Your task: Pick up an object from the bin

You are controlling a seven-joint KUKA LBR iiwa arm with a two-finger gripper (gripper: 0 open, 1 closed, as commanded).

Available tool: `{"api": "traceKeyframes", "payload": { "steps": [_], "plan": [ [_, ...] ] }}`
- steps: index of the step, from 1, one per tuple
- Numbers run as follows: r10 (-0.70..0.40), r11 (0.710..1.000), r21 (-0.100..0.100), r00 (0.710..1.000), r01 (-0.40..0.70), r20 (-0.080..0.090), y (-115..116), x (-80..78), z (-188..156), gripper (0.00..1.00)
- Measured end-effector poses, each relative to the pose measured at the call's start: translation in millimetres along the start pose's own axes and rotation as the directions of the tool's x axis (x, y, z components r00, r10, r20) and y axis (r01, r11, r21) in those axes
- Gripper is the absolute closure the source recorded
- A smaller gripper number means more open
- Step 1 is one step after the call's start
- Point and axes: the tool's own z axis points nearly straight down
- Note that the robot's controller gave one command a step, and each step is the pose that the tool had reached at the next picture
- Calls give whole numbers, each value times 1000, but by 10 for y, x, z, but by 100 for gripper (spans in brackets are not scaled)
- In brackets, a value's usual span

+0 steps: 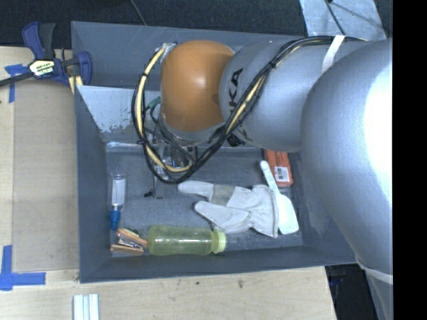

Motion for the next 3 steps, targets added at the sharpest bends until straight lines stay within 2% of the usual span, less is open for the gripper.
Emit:
{"api": "traceKeyframes", "payload": {
  "steps": [1,2,3],
  "plan": [
    [3,1000,-1,1000,-3,7,-8,-15,-51,0],
    [-60,998,-1,998,60,9,-125,-100,70,0],
    [-38,999,0,999,38,3,-420,-87,25,0]
  ]
}}
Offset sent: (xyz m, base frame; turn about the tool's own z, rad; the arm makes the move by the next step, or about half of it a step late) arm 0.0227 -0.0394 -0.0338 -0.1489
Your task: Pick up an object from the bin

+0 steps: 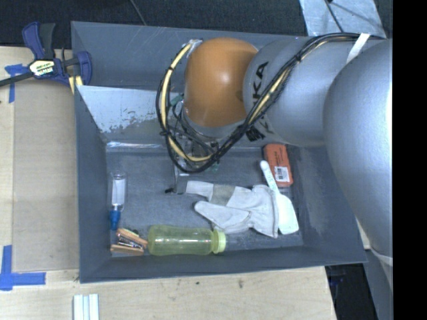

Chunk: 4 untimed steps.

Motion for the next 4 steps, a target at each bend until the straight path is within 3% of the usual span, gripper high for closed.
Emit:
{"api": "traceKeyframes", "payload": {
  "steps": [1,2,3,4],
  "plan": [
    [107,994,-1,994,-107,5,-180,-65,90,0],
    [-45,999,0,999,45,5,-341,-101,452,0],
    [-111,994,0,994,111,-2,-360,-83,430,0],
    [-130,992,-1,991,130,10,-698,-51,507,0]
  ]
}}
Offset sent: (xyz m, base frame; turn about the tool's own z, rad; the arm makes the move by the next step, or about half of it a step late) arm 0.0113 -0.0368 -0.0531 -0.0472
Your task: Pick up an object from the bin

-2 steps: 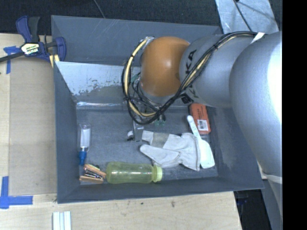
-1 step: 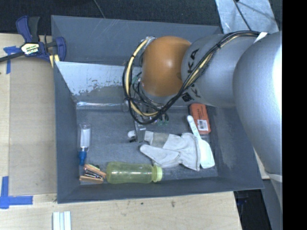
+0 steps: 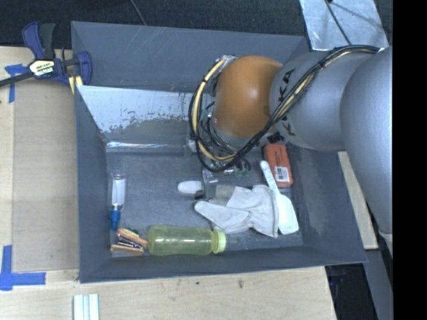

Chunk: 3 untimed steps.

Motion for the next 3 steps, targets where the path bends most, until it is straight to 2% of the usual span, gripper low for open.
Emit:
{"api": "traceKeyframes", "payload": {
  "steps": [1,2,3],
  "plan": [
    [18,1000,0,1000,-18,-4,-111,33,68,0],
    [73,997,2,997,-73,-6,-69,262,-31,0],
    [19,1000,1,1000,-19,-7,-53,384,-101,0]
  ]
}}
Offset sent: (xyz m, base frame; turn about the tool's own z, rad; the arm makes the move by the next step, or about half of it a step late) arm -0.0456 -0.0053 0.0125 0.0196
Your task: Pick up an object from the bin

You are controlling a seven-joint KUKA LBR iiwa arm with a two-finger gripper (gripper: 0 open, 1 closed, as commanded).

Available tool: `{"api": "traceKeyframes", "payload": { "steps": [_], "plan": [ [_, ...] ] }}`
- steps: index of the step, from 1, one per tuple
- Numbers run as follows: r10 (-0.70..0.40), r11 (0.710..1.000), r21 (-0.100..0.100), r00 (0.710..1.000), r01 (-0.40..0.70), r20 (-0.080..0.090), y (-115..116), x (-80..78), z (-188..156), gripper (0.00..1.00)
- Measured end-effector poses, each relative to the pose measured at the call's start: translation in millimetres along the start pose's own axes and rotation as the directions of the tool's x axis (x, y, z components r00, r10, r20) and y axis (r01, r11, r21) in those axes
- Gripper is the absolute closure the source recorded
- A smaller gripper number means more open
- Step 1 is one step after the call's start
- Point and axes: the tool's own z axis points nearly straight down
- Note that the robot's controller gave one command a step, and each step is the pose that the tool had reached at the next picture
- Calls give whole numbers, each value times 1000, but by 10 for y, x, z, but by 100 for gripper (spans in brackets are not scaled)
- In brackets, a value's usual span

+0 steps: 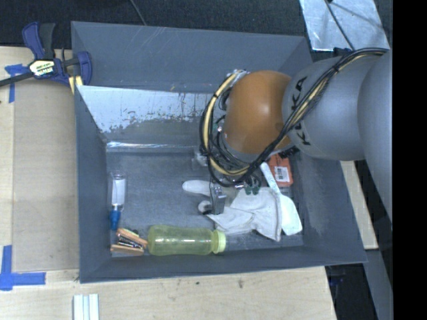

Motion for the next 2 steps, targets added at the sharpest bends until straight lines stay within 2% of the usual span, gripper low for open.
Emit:
{"api": "traceKeyframes", "payload": {
  "steps": [1,2],
  "plan": [
    [139,990,0,990,-139,0,-94,57,-160,0],
    [127,992,0,992,-127,1,-200,186,-213,0]
  ]
}}
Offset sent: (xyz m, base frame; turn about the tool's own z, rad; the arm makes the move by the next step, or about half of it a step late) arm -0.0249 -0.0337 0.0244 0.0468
